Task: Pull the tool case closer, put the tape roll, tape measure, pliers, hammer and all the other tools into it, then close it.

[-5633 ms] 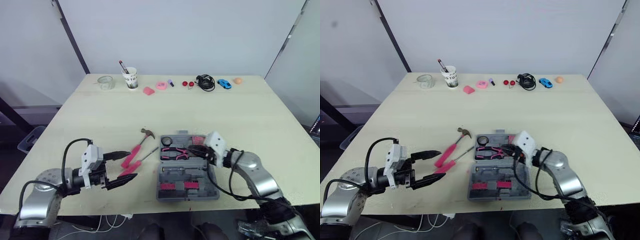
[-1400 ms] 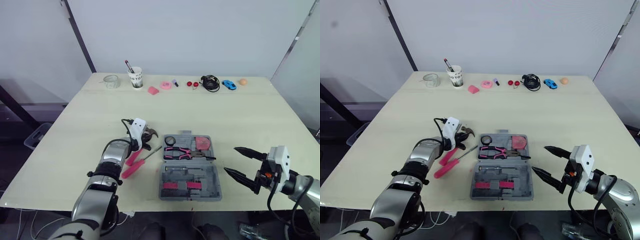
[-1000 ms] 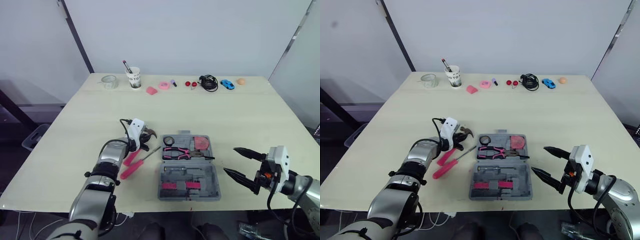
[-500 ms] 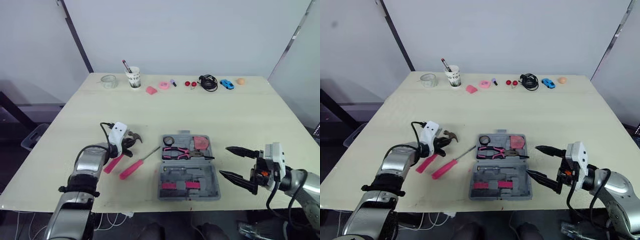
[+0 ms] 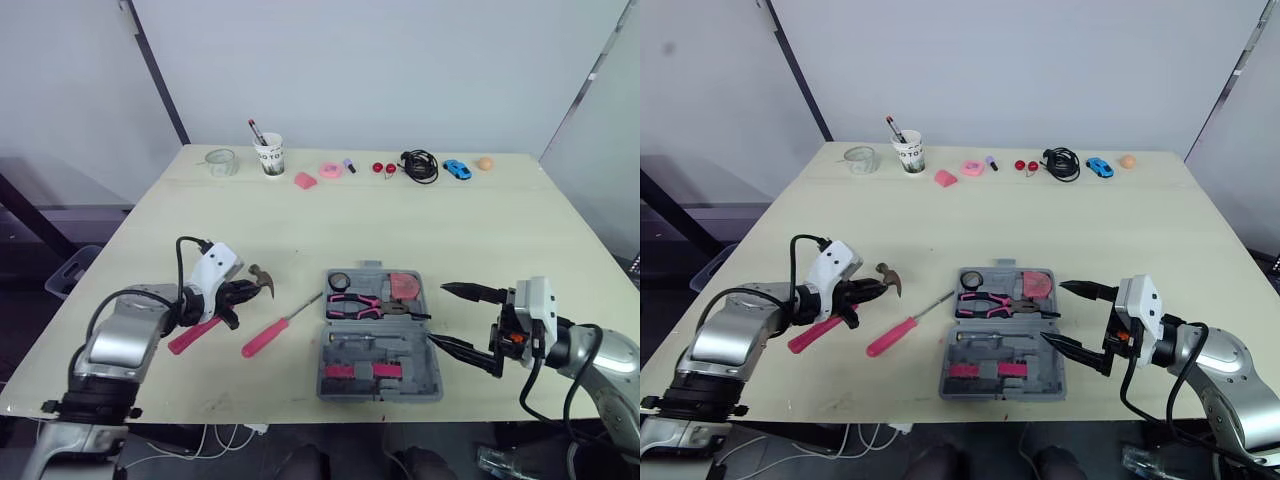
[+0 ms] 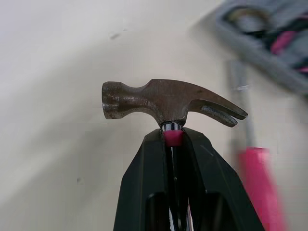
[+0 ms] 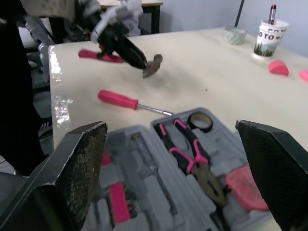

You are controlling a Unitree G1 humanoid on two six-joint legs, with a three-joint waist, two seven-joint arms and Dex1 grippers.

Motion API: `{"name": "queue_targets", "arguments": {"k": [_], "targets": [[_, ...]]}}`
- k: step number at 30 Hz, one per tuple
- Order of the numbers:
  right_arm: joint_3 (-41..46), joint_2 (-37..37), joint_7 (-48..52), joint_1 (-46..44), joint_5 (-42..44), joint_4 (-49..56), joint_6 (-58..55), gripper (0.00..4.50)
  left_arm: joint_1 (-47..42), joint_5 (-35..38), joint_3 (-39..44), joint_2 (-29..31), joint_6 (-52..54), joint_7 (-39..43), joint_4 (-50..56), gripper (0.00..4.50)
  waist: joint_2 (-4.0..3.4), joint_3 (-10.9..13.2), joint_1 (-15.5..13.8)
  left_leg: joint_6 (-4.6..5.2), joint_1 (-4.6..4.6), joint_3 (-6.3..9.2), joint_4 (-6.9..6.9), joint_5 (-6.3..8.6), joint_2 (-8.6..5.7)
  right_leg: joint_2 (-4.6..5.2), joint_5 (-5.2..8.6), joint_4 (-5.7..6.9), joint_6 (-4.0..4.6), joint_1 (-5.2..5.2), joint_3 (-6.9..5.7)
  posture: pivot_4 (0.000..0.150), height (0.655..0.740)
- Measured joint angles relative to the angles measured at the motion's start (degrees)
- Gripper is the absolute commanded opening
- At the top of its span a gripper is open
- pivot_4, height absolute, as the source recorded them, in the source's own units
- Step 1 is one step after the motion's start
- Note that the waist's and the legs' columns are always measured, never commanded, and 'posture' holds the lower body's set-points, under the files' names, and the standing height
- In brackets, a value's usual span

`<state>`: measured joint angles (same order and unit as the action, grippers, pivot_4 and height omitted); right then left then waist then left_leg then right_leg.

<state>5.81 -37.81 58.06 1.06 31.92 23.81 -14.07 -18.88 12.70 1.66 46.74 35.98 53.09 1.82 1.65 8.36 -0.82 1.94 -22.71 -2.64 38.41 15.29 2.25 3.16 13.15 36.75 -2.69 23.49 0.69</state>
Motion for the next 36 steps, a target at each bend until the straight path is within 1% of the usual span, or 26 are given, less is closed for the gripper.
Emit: {"name": "queue_targets", "arguments": {"k": [3, 6, 13, 17, 18, 21, 23, 24, 31, 35, 36], "targets": [[1.34, -0.60, 0.38, 0.51, 0.02, -0.13, 0.29, 4.50, -0.03, 2.38, -1.77, 1.44, 0.37, 4.65, 4.42, 0.04, 0.00, 0.00, 0.01, 0.00, 0.01, -0.04, 0.00, 0.00, 0.00, -0.01, 0.02, 0.00, 0.04, 0.00, 0.01, 0.150, 0.7400], [1.73, -1.17, 0.62, 0.98, 0.07, -0.14, 0.50, 4.50, -1.64, 3.16, -5.71, 1.35, 0.21, 8.20, 6.58, 0.04, -0.01, 0.00, -0.01, 0.00, 0.01, -0.05, 0.00, 0.00, -0.01, -0.04, 0.03, 0.00, 0.04, 0.00, 0.02, 0.150, 0.7400], [2.13, -1.36, 1.59, 3.37, -0.09, -0.14, 1.05, 4.50, -7.83, 2.79, -14.02, -3.52, 1.27, 9.24, 8.59, 0.04, 0.00, 0.00, 0.05, 0.00, -0.01, -0.05, 0.02, 0.00, -0.04, -0.15, -0.04, 0.00, -0.08, -0.01, 0.18, 0.150, 0.7400], [2.43, -1.34, 1.58, 4.23, -0.06, -0.19, 1.37, 4.50, -12.83, -0.84, -20.69, -6.67, 1.20, 9.10, 7.42, 0.04, 0.00, 0.00, 0.02, 0.01, -0.02, -0.01, 0.02, 0.00, -0.04, -0.29, -0.04, 0.00, -0.09, -0.01, 0.32, 0.150, 0.7400], [2.45, -1.33, 1.58, 4.27, -0.07, -0.22, 1.50, 4.50, -13.14, -1.40, -21.37, -7.06, 1.04, 9.11, 7.34, 0.04, 0.00, 0.00, 0.08, 0.01, -0.02, -0.02, 0.02, 0.00, -0.04, -0.29, -0.04, 0.00, -0.10, 0.00, 0.34, 0.150, 0.7400], [3.37, -1.34, 1.54, 5.22, -0.29, -0.71, 2.19, 4.50, -14.88, -4.32, -26.92, -10.19, 0.42, 9.20, 6.33, 0.04, 0.00, 0.00, 0.01, 0.01, -0.02, -0.03, 0.03, 0.00, -0.04, -0.32, -0.06, -0.01, -0.14, -0.01, 0.39, 0.150, 0.7400], [3.66, -1.33, 1.51, 5.63, -0.45, -1.13, 2.45, 4.50, -15.79, -4.90, -29.34, -12.30, 1.20, 9.18, 5.72, 0.04, 0.00, 0.00, -0.01, 0.01, -0.06, 0.00, 0.06, 0.00, -0.05, -0.37, -0.06, -0.01, -0.13, -0.01, 0.43, 0.150, 0.7400], [3.98, -1.33, 1.52, 6.44, -0.45, -1.41, 3.03, 4.50, -16.79, -5.84, -31.80, -13.63, 2.10, 9.41, 5.75, 0.04, 0.00, 0.00, -0.03, 0.01, -0.06, 0.01, 0.06, 0.00, -0.05, -0.38, -0.05, -0.01, -0.12, -0.01, 0.45, 0.150, 0.7400], [5.92, -1.49, 2.34, 9.29, -0.46, -2.52, 4.41, 4.50, -19.62, -9.42, -37.80, -18.75, 3.74, 8.64, 5.00, 0.04, -0.03, -0.01, 0.01, 0.01, -0.04, 0.02, 0.06, 0.00, -0.05, -0.42, -0.04, 0.00, -0.11, -0.01, 0.51, 0.150, 0.7400], [6.55, -1.99, 2.89, 10.20, -0.54, -2.68, 5.10, 4.50, -21.88, -11.87, -41.13, -21.92, 5.56, 8.02, 2.06, 0.04, -0.04, -0.02, 0.03, 0.02, -0.04, 0.03, 0.07, -0.01, -0.05, -0.43, -0.04, 0.00, -0.11, -0.01, 0.52, 0.150, 0.7400], [6.55, -1.99, 2.87, 10.20, -0.60, -2.85, 5.49, 4.50, -23.43, -12.99, -43.05, -23.14, 7.73, 8.01, 1.01, 0.04, -0.04, -0.02, 0.02, 0.02, -0.05, 0.02, 0.07, -0.01, -0.05, -0.44, -0.04, 0.00, -0.12, -0.01, 0.52, 0.150, 0.7400]]}}
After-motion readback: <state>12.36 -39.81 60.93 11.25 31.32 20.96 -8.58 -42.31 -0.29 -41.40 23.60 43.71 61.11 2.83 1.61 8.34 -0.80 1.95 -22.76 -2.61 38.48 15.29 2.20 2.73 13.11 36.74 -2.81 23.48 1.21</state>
